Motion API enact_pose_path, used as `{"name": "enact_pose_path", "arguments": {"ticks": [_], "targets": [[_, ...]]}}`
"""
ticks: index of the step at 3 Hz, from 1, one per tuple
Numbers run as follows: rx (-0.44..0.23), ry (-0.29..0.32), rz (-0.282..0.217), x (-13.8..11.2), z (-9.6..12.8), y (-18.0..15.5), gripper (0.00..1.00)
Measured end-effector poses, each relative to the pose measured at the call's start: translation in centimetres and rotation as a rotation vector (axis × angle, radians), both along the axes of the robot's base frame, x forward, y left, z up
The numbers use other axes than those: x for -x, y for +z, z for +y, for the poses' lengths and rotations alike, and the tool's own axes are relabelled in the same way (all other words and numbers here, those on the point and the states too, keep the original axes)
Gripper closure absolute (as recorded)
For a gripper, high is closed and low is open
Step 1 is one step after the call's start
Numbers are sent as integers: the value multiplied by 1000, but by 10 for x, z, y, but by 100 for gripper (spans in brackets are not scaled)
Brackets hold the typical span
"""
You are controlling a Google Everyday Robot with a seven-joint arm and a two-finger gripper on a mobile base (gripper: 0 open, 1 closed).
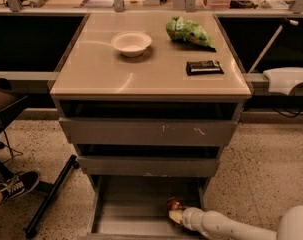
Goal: Place coke can into bottom drawer
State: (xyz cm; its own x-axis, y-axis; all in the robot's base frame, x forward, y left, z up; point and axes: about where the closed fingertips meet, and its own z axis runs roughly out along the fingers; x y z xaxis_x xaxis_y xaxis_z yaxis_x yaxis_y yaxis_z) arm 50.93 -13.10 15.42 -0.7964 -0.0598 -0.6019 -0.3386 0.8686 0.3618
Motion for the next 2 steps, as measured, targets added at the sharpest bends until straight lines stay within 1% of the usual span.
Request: {"name": "enact_pose_path", "arguments": {"ticks": [1,2], "targets": [[0,0,0,0,0,0,0],[0,0,0,0,0,0,0]]}}
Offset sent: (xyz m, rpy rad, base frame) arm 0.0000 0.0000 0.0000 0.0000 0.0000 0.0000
